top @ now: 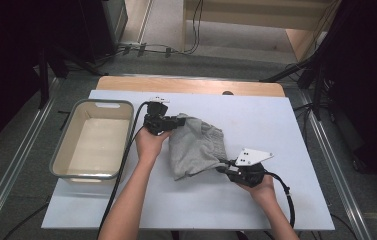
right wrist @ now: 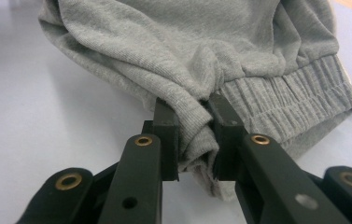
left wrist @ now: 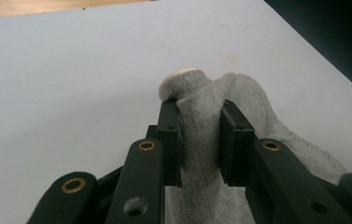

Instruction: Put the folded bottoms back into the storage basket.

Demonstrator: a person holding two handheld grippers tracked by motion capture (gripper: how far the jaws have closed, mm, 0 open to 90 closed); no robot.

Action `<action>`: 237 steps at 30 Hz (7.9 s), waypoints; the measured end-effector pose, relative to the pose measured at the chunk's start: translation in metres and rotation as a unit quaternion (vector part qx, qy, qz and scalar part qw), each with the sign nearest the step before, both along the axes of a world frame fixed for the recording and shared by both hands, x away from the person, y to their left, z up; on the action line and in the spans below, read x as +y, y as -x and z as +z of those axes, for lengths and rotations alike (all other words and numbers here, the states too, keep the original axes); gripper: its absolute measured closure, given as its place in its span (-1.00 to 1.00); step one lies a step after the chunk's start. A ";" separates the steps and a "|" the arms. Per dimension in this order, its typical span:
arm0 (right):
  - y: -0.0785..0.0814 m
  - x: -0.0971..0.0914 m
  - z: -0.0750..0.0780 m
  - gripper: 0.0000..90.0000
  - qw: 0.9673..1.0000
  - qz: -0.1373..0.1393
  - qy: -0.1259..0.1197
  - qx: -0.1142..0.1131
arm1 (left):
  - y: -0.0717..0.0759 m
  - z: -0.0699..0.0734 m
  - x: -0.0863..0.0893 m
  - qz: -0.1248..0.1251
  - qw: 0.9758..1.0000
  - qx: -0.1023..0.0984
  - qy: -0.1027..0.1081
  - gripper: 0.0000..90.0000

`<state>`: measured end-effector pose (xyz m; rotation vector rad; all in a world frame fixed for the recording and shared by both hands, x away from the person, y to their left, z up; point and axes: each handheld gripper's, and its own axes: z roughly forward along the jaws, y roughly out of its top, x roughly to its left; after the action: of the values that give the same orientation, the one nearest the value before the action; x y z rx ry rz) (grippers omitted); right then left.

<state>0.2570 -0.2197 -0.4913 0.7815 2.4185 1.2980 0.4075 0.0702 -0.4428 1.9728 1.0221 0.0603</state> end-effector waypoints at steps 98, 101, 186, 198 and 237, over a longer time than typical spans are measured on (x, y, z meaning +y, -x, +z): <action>-0.001 0.027 0.086 0.67 0.985 0.073 -0.138 -0.070 | 0.029 0.092 0.060 -0.026 0.991 -0.101 0.089 0.66; -0.003 0.032 0.087 0.67 0.985 0.076 -0.138 -0.071 | 0.030 0.093 0.065 -0.024 0.990 -0.102 0.090 0.66; -0.037 0.137 0.110 0.68 0.981 0.147 -0.110 -0.067 | 0.032 0.108 0.157 0.012 0.989 -0.128 0.071 0.66; -0.040 0.155 0.110 0.68 0.980 0.158 -0.103 -0.066 | 0.032 0.108 0.169 0.017 0.989 -0.137 0.058 0.66; -0.056 0.224 0.115 0.68 0.977 0.185 -0.082 -0.064 | 0.028 0.105 0.233 0.044 0.986 -0.150 0.054 0.66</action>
<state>0.3134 0.0042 -0.3765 0.2758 2.4521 1.6448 0.3799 0.3033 -0.3373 1.7553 0.8944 0.3340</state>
